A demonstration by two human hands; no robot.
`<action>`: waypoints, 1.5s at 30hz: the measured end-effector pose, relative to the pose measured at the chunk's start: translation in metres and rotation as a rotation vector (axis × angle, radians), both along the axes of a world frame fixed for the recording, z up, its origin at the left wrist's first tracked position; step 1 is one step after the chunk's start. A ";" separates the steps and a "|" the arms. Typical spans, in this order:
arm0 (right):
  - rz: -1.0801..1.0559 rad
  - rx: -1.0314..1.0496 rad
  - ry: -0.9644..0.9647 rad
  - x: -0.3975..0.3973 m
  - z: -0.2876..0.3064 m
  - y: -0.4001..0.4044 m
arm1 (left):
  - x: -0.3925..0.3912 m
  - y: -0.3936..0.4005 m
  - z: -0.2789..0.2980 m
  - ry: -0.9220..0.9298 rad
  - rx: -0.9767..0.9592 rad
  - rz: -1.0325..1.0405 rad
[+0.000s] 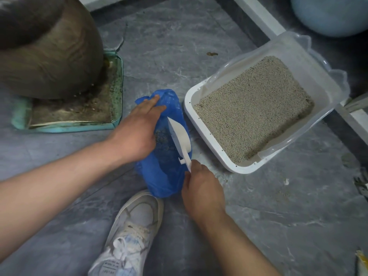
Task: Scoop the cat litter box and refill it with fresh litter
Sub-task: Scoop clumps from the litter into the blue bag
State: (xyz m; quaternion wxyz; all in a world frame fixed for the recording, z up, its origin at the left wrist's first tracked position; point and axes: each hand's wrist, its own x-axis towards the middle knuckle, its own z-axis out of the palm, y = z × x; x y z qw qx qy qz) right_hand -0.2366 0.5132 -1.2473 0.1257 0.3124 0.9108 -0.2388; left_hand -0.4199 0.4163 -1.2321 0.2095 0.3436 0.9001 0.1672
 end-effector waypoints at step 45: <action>-1.615 -1.716 0.479 -0.041 0.086 0.086 | 0.038 0.092 -0.034 0.365 -0.093 -0.542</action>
